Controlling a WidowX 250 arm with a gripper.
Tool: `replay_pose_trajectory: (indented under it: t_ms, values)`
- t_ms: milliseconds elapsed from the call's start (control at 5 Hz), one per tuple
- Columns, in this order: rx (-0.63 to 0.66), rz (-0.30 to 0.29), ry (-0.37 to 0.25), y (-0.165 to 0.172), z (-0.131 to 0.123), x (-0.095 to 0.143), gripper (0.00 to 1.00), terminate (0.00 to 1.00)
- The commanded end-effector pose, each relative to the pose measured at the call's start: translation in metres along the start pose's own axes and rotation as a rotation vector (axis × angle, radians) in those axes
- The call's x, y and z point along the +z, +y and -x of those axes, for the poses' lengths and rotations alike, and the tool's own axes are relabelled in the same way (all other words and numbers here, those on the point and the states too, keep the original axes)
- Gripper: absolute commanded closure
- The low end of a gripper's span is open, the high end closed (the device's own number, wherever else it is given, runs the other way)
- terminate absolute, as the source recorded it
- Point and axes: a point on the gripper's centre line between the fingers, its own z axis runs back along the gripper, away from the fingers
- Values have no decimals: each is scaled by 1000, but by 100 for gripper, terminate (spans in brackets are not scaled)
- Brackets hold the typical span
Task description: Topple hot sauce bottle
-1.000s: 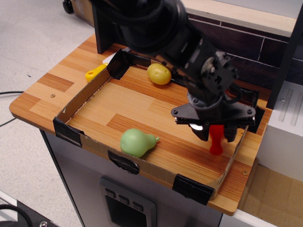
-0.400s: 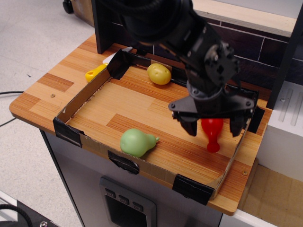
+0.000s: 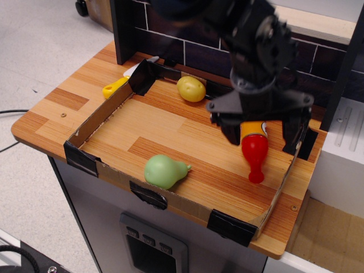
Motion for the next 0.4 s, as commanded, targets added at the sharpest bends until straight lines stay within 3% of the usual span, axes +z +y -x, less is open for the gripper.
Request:
replay_pose_trajectory:
  t_ms: [0,200]
  values:
    - [2,35,-50,-8,-11,17,0,0]
    - [2,35,-50,-8,-11,17,0,100]
